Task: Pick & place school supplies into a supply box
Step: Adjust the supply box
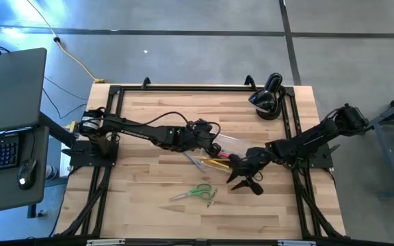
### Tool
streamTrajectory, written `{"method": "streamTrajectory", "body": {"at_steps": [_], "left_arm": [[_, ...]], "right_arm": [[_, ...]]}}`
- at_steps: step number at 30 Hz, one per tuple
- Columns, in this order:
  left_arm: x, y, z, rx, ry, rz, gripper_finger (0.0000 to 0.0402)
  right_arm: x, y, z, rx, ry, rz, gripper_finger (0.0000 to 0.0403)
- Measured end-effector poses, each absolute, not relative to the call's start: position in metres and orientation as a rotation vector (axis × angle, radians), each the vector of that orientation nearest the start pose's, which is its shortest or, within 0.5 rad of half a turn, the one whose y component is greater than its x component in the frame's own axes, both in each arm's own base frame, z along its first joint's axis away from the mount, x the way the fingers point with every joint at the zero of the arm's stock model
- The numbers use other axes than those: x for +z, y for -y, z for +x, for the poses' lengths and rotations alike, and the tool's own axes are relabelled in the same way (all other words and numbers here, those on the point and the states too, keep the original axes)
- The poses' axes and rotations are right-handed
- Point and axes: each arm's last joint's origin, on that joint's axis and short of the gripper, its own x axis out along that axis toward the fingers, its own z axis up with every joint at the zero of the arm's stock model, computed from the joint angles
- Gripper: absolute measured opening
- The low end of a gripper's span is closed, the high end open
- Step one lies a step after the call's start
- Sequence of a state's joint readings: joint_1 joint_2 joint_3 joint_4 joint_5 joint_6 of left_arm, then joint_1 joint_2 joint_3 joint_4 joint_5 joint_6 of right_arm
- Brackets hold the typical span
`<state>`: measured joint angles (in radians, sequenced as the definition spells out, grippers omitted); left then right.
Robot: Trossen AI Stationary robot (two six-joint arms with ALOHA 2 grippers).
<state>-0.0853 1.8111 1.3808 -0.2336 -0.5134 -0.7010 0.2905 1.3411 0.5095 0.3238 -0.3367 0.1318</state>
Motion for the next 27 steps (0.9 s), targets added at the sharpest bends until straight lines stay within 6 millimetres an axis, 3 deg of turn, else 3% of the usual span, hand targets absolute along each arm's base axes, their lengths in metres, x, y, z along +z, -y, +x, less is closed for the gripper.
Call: {"method": "streamTrajectory", "body": {"at_steps": [8,18,23,27], "left_arm": [[0.255,0.02,0.403,0.605,-0.469,-0.466,0.0067],[0.255,0.02,0.403,0.593,-0.48,-0.425,0.0067],[0.255,0.02,0.403,0.594,-0.479,-0.424,0.0067],[0.256,0.019,0.404,0.61,-0.463,-0.427,0.0067]], "right_arm": [[0.186,-0.1,0.238,0.628,-0.456,0.219,0.014],[0.185,-0.129,0.223,0.121,-0.36,0.141,0.014],[0.185,-0.145,0.216,0.061,-0.297,0.206,0.014],[0.165,-0.158,0.219,0.068,-0.327,0.204,0.014]]}}
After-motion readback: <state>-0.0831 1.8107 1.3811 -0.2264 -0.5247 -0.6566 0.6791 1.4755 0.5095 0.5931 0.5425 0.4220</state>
